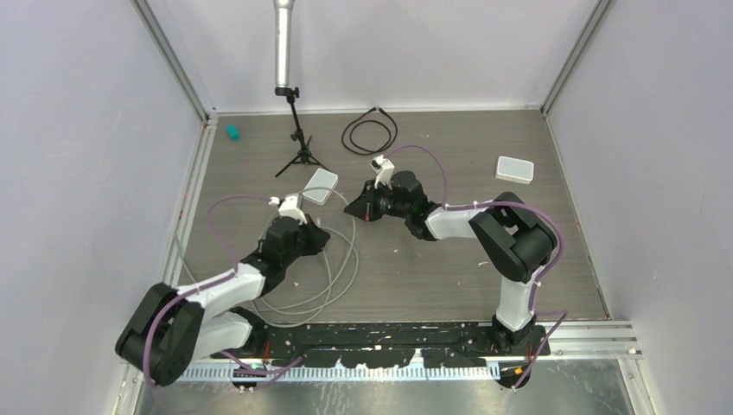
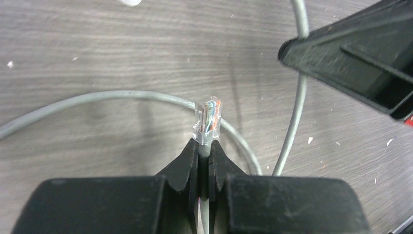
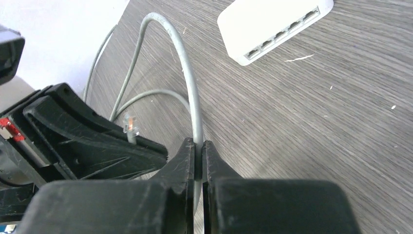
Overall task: Insert the plug into the switch port
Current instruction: Pick up the connector from the center of the board.
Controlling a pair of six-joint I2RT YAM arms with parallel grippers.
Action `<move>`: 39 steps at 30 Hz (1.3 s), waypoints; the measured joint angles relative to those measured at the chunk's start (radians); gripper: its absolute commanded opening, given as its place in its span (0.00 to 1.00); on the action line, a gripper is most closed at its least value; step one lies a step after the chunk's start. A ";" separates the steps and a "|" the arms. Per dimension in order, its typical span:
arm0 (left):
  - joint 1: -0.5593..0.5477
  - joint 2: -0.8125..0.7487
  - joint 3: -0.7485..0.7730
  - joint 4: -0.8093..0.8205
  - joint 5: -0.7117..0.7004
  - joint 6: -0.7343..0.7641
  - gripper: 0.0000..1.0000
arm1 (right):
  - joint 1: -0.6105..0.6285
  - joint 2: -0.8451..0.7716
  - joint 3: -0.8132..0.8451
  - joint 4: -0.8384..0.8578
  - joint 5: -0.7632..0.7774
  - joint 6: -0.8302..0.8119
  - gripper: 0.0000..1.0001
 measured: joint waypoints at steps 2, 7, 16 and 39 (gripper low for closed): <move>0.000 -0.056 -0.026 -0.038 -0.010 -0.002 0.00 | -0.004 0.000 -0.002 0.005 -0.003 0.007 0.01; 0.000 -0.159 -0.051 -0.081 -0.036 0.024 0.00 | -0.005 0.000 -0.004 0.047 -0.034 0.031 0.01; 0.000 0.027 0.032 0.014 -0.039 0.117 0.00 | -0.006 0.000 -0.012 0.138 -0.129 0.074 0.01; 0.000 0.396 0.214 0.383 0.110 0.248 0.00 | -0.019 0.000 -0.006 0.130 -0.139 0.054 0.03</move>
